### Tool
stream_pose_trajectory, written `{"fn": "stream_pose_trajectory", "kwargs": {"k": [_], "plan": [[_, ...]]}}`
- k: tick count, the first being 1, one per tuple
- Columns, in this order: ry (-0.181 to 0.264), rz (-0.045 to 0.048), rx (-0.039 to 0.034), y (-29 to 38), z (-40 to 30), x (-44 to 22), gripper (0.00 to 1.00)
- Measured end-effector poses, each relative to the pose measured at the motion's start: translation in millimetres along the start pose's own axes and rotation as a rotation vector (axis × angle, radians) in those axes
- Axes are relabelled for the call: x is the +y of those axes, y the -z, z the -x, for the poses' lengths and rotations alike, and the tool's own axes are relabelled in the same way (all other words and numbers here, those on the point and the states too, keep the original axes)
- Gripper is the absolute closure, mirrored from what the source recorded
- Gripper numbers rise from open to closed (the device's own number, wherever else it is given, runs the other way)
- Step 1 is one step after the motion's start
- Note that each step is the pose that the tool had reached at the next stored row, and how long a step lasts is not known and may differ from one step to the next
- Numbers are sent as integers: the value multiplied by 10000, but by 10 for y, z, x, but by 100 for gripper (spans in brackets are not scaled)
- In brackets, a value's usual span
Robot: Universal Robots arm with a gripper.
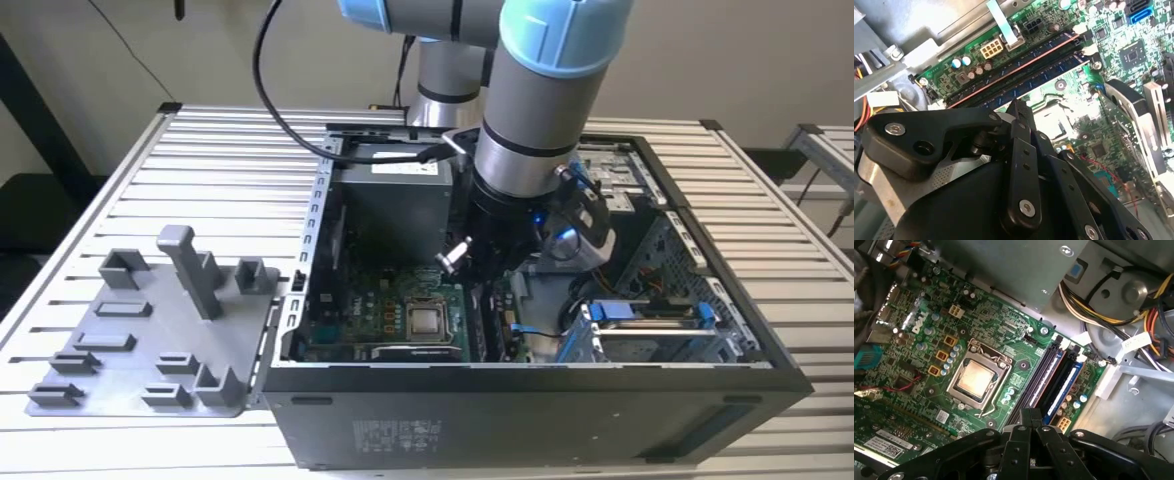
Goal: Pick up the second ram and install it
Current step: 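Press down the second ram until it locks into place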
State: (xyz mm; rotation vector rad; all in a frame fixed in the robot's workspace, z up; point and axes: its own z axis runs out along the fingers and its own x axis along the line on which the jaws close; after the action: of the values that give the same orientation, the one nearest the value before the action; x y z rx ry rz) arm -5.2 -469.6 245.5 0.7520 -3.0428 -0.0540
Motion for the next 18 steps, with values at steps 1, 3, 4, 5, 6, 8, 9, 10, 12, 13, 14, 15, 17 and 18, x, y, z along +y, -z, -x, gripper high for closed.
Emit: {"fn": "stream_pose_trajectory", "kwargs": {"k": [1,3,4,5,6,8,9,10,12,13,14,15,17,18], "plan": [[97,0,3,0,0,0,89],[268,1,9,-1,0,0,89],[347,1,12,0,0,0,89],[419,1,14,0,0,0,89],[486,1,17,0,0,0,89],[619,2,21,-1,0,0,89],[688,1,24,-1,0,0,89],[750,1,26,0,0,0,89],[871,1,30,0,0,0,89],[931,1,33,0,0,0,89],[992,2,35,0,0,0,89],[1050,2,37,0,0,0,89],[1165,2,41,0,0,0,89],[1223,2,43,0,0,0,89]]}}
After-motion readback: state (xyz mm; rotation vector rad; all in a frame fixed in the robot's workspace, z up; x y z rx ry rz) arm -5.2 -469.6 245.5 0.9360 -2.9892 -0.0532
